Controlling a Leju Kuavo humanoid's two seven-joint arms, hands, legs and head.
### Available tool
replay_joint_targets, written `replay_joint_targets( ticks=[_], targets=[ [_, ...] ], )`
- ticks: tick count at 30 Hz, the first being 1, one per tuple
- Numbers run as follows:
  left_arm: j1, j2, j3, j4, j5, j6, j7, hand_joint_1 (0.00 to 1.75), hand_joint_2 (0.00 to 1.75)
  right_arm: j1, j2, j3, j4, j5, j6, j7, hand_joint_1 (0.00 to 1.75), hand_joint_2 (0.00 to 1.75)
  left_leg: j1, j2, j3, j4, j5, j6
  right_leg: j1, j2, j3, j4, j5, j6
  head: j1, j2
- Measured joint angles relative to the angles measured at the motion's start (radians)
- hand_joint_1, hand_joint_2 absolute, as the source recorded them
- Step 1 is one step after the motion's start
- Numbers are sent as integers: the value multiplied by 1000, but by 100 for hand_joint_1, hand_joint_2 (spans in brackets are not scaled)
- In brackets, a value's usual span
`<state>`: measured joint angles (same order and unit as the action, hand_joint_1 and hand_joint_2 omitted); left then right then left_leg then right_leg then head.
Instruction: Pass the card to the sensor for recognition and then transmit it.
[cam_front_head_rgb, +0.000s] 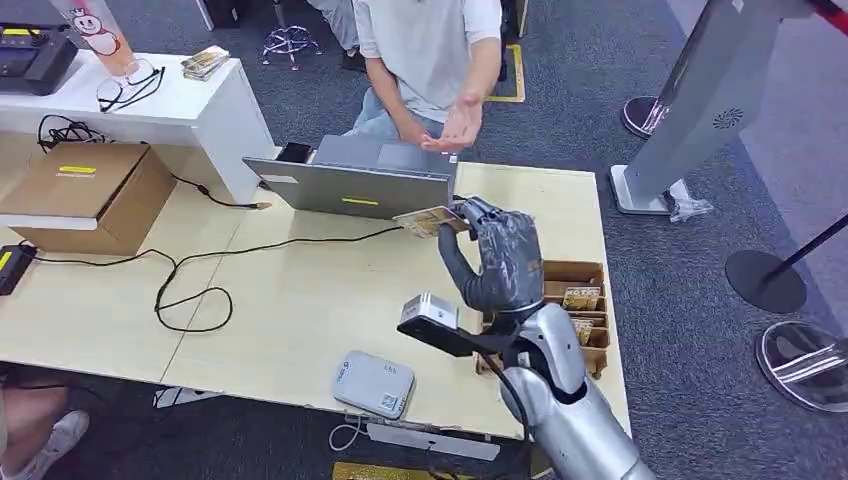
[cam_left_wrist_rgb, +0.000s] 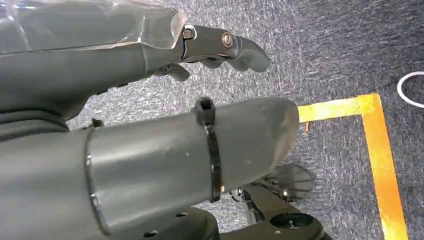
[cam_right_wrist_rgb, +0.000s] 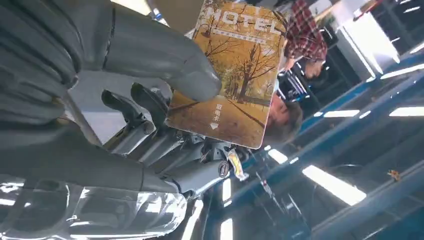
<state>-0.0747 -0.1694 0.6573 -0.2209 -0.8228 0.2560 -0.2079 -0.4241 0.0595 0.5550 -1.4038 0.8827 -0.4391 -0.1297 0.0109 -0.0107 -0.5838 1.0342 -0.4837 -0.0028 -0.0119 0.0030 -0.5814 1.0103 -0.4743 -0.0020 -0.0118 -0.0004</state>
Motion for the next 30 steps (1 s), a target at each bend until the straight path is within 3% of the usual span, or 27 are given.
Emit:
replay_joint_targets(
  ticks=[5, 21, 30],
  targets=[
    [0, 0, -7, 0, -1, 0, 0, 0, 0, -6, 3, 0, 11, 4, -2, 3, 175, 175, 0, 0, 0, 0, 0, 0, 0, 0, 0, 0, 0, 0, 0, 0],
    [-4, 1, -18, 0, -21, -8, 10, 0, 0, -59, 20, -2, 98, 322, -91, 117, 175, 175, 0, 0, 0, 0, 0, 0, 0, 0, 0, 0, 0, 0, 0, 0],
    [-9, 2, -36, 0, -35, -11, 16, 0, 0, -89, 20, -6, 167, 370, -94, 146, 175, 175, 0, 0, 0, 0, 0, 0, 0, 0, 0, 0, 0, 0, 0, 0]
  ],
)
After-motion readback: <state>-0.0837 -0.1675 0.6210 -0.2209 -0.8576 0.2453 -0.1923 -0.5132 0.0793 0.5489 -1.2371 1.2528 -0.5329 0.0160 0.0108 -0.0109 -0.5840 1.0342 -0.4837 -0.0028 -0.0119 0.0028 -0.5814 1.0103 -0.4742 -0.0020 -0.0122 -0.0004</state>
